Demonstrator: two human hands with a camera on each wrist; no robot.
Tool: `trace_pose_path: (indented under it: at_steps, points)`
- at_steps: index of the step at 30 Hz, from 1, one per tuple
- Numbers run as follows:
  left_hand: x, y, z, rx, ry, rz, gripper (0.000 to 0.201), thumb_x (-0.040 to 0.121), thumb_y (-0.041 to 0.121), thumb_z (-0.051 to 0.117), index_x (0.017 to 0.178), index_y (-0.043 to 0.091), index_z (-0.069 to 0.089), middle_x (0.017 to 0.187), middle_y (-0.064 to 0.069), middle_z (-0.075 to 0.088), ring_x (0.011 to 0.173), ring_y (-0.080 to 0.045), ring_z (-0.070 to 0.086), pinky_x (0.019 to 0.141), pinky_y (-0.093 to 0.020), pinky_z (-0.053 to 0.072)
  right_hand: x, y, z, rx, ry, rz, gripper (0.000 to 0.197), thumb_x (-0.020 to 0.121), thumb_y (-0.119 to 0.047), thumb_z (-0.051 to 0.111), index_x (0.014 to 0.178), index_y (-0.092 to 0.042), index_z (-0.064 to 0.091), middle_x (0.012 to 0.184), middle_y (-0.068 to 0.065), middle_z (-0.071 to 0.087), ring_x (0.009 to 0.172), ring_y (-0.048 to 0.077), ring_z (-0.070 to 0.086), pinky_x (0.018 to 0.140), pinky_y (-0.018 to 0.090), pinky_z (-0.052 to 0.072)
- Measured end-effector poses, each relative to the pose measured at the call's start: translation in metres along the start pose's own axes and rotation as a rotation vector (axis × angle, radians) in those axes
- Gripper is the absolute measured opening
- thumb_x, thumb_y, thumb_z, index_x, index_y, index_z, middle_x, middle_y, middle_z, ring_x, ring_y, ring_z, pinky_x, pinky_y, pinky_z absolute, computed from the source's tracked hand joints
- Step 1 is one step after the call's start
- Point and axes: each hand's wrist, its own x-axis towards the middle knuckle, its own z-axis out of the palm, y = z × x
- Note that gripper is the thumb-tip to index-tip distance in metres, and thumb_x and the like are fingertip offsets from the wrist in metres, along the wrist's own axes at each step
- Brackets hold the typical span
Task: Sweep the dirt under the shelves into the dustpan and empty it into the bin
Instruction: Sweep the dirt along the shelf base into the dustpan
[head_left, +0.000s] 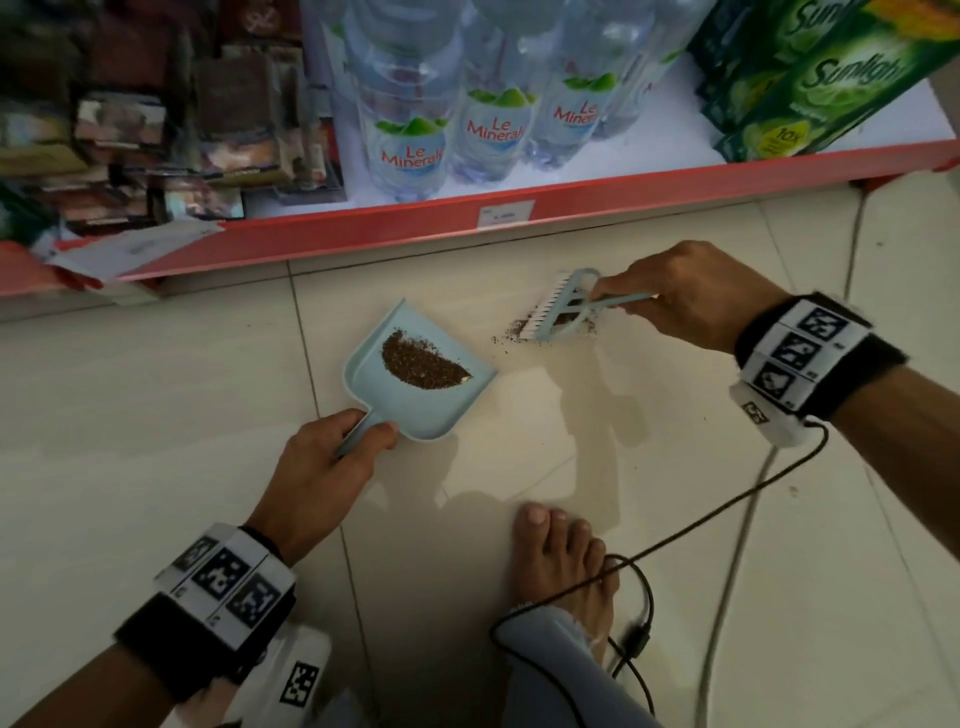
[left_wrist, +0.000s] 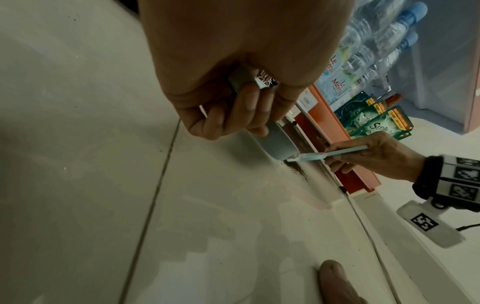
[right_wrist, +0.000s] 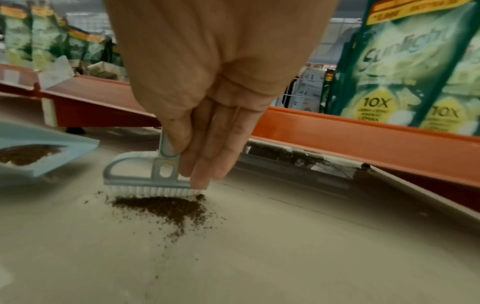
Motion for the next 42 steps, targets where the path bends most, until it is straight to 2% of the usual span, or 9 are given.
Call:
trace_pose_path:
  at_steps: [6,9,12,18,24,28,33,37,42]
  points:
    - [-0.005,0.004,0.003,0.007,-0.049,0.047,0.030,0.095,0.030,0.061,0.072,0.012,0.067,0.045,0.009,0.042,0.045,-0.005,0.038,0.053,-0.025,0.032,0.021,-0.025,0.011,0.135,0.144,-0.121,0.032,0.094,-0.007,0.059,0.123,-0.014,0.069,0.102,0.014,0.074,0.085,0.036,0.070,0.076,0.047,0.055]
    - [-0.008,0.004,-0.001,-0.006,-0.061,0.035,0.041,0.075,0.054,0.058,0.067,0.014,0.066,0.046,0.008,0.040,0.046,-0.009,0.037,0.054,-0.027,0.031,0.033,-0.039,0.017,0.127,0.050,-0.173,0.033,0.096,-0.011,0.056,0.126,-0.018,0.068,0.109,0.010,0.074,0.089,0.033,0.071,0.077,0.045,0.055]
    - [-0.011,0.001,-0.006,-0.004,-0.050,0.018,0.046,0.067,0.061,0.051,0.068,0.017,0.065,0.045,0.008,0.041,0.046,-0.009,0.038,0.054,-0.027,0.032,0.025,-0.033,0.017,-0.004,-0.058,-0.202,0.033,0.096,-0.012,0.057,0.126,-0.021,0.067,0.114,0.012,0.072,0.091,0.036,0.070,0.076,0.049,0.056]
    - [-0.004,-0.006,-0.001,0.024,-0.038,0.000,0.027,0.090,0.029,0.064,0.068,0.014,0.062,0.047,0.009,0.042,0.047,-0.006,0.039,0.057,-0.028,0.033,-0.011,0.004,0.006,0.025,0.068,-0.100,0.029,0.089,-0.004,0.069,0.116,-0.012,0.073,0.104,0.013,0.075,0.081,0.035,0.072,0.072,0.045,0.058]
    - [-0.001,-0.004,0.004,0.046,-0.102,0.046,0.028,0.089,0.031,0.064,0.063,0.019,0.065,0.044,0.010,0.047,0.044,-0.003,0.042,0.054,-0.025,0.035,-0.012,-0.019,0.010,0.340,0.382,0.046,0.019,0.094,-0.021,0.067,0.112,-0.018,0.075,0.089,-0.002,0.075,0.068,0.011,0.067,0.066,0.024,0.054]
    - [-0.003,-0.010,0.002,0.095,-0.097,0.045,0.031,0.093,0.018,0.064,0.063,0.016,0.064,0.044,0.007,0.046,0.044,-0.003,0.041,0.053,-0.025,0.034,0.007,-0.035,0.017,0.488,0.380,0.129,0.019,0.093,-0.016,0.067,0.110,-0.016,0.076,0.089,-0.005,0.075,0.072,0.010,0.069,0.071,0.019,0.053]
    - [-0.003,-0.006,0.005,0.083,-0.087,0.041,0.030,0.092,0.021,0.063,0.063,0.015,0.064,0.045,0.010,0.047,0.045,-0.002,0.042,0.054,-0.025,0.034,0.024,-0.012,0.012,0.029,0.288,0.163,0.029,0.097,-0.014,0.055,0.123,-0.017,0.069,0.115,0.011,0.071,0.099,0.033,0.067,0.088,0.041,0.053]
    - [0.000,-0.001,0.007,0.086,-0.081,0.063,0.029,0.092,0.021,0.063,0.064,0.014,0.064,0.044,0.011,0.048,0.044,-0.002,0.043,0.049,-0.018,0.035,0.004,0.002,0.011,0.009,0.074,0.135,0.023,0.096,-0.015,0.058,0.112,-0.011,0.073,0.091,0.014,0.066,0.078,0.035,0.063,0.070,0.039,0.051]
    - [0.002,0.001,0.009,0.083,-0.099,0.065,0.028,0.092,0.020,0.063,0.066,0.011,0.065,0.044,0.012,0.048,0.044,-0.001,0.044,0.046,-0.012,0.035,-0.029,-0.004,0.011,0.094,0.189,0.083,0.020,0.093,-0.012,0.063,0.109,-0.013,0.074,0.098,0.007,0.065,0.077,0.025,0.062,0.070,0.036,0.053]
